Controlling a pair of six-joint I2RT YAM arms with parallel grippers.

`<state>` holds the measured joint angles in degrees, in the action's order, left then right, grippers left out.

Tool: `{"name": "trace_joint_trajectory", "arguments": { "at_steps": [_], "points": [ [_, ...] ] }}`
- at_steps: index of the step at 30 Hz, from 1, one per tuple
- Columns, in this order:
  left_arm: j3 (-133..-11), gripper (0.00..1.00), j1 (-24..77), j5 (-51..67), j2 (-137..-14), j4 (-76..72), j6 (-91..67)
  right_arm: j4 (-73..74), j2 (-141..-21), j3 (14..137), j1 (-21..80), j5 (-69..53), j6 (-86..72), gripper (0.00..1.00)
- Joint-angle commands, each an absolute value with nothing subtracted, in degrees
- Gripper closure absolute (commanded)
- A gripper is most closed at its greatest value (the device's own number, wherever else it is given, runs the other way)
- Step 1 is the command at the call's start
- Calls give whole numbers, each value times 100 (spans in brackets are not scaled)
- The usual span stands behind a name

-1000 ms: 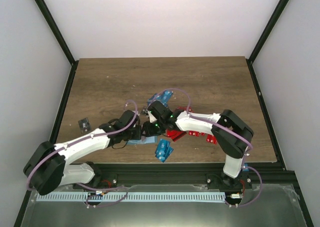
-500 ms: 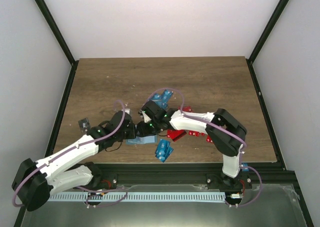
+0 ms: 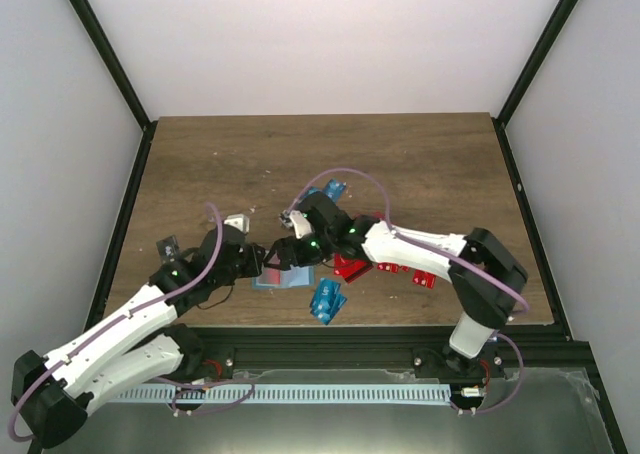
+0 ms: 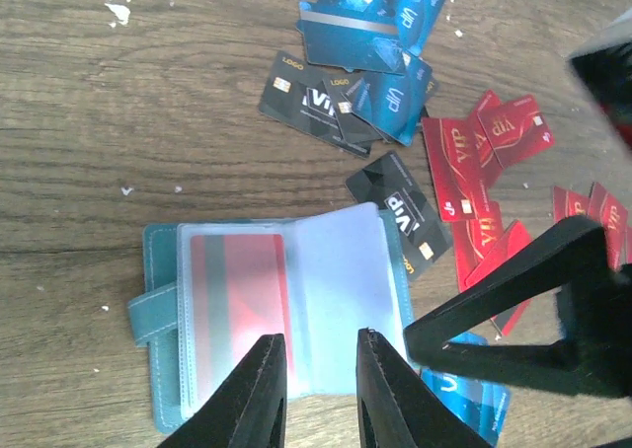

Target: Put the credit cards into the card holder

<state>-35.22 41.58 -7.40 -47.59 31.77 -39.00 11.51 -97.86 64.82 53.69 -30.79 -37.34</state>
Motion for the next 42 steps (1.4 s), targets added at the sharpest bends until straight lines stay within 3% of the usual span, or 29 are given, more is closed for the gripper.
{"name": "trace_joint_trajectory", "arguments": {
  "at_steps": [1,12,25,29,42],
  "points": [
    [-3590,77,4203,-399,-4750,3055,-3941,966,-9288,6208,5248,-2615,-3709,28],
    [-3401,77,4427,358,-5457,2225,-3827,1846,-8049,4973,5229,-1017,-4127,28],
    [-3666,54,5429,983,-7154,1273,-3232,3305,-7338,4274,5090,86,-5409,27],
    [-3889,49,5602,1018,-7664,1218,-3023,3263,-6770,3846,4922,-165,-5665,27],
    [-3880,47,5819,1007,-8743,1346,-2804,2086,-5629,2207,5036,-2239,-6782,32]
  ]
}}
